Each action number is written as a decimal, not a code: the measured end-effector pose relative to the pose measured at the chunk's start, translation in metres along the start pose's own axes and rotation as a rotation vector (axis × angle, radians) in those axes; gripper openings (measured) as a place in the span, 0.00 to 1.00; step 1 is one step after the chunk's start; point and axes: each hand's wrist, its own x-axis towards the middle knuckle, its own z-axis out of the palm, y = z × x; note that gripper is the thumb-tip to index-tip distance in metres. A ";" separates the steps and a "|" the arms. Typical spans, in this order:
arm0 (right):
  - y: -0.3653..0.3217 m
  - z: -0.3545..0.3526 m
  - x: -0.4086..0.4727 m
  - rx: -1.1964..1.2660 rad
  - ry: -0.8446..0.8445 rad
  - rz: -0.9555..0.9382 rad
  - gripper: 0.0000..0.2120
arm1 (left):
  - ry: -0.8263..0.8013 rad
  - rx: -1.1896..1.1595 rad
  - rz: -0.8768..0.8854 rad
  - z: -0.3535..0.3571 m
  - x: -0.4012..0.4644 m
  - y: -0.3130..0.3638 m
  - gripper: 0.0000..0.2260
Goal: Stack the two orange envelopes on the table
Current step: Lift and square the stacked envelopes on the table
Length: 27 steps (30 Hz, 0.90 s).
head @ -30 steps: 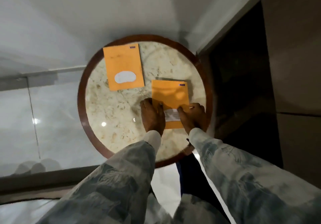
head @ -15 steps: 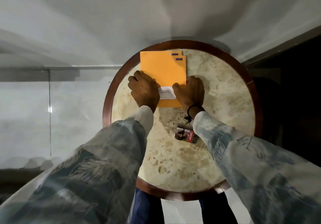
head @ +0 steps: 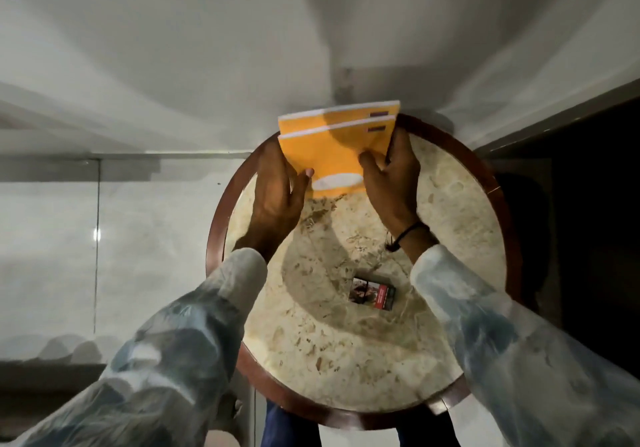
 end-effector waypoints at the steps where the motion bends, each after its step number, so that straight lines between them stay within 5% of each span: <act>1: 0.000 -0.003 -0.009 0.004 0.037 -0.093 0.19 | 0.057 0.048 0.039 0.000 -0.004 -0.001 0.17; 3: 0.007 -0.006 -0.025 -0.049 0.056 -0.185 0.15 | 0.091 0.123 0.066 0.004 -0.015 -0.004 0.16; 13: 0.019 -0.007 -0.019 -0.293 -0.035 0.053 0.12 | -0.019 0.004 -0.060 0.004 -0.008 -0.015 0.21; 21: 0.037 0.022 0.010 -0.599 -0.117 0.234 0.29 | -0.045 0.225 -0.438 0.021 0.009 -0.036 0.13; 27: 0.043 0.004 0.000 -0.531 -0.100 0.194 0.19 | 0.030 0.354 -0.379 0.027 -0.004 -0.026 0.21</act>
